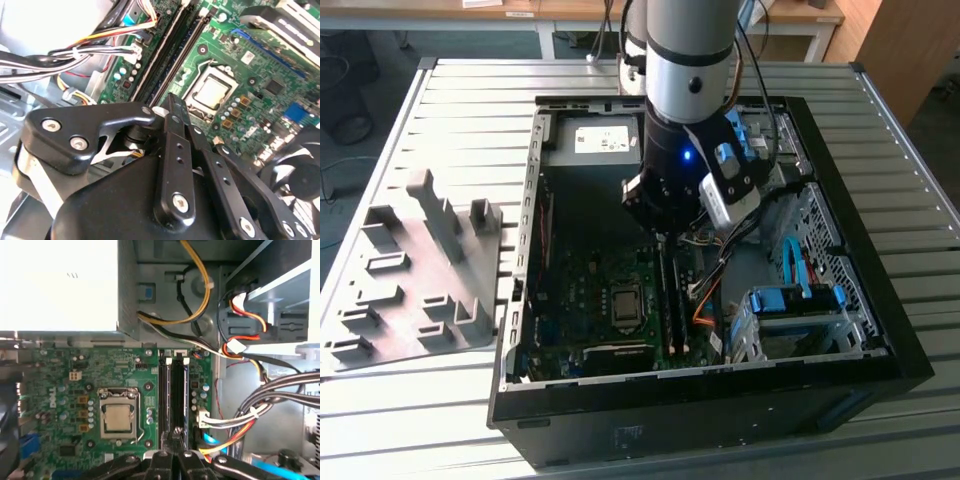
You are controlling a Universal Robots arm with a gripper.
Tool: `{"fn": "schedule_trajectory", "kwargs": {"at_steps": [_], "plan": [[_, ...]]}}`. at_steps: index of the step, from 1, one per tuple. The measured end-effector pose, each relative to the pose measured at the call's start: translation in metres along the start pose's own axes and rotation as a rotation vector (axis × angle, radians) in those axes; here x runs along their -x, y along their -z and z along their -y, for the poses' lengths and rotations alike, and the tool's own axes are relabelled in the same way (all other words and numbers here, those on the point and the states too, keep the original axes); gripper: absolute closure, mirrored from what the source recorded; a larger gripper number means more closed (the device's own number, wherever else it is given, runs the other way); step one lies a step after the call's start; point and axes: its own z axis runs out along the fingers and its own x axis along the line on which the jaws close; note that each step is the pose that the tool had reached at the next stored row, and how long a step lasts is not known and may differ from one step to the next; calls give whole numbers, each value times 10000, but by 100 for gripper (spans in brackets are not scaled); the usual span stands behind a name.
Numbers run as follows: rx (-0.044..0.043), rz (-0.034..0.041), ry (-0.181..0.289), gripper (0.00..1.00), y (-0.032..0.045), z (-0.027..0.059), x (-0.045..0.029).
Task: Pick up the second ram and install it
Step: 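Press down the second ram until it locks into place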
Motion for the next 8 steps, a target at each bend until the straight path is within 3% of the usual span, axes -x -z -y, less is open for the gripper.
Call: {"fn": "schedule_trajectory", "kwargs": {"at_steps": [8], "plan": [[1,0,0,90,3,0,0]]}}
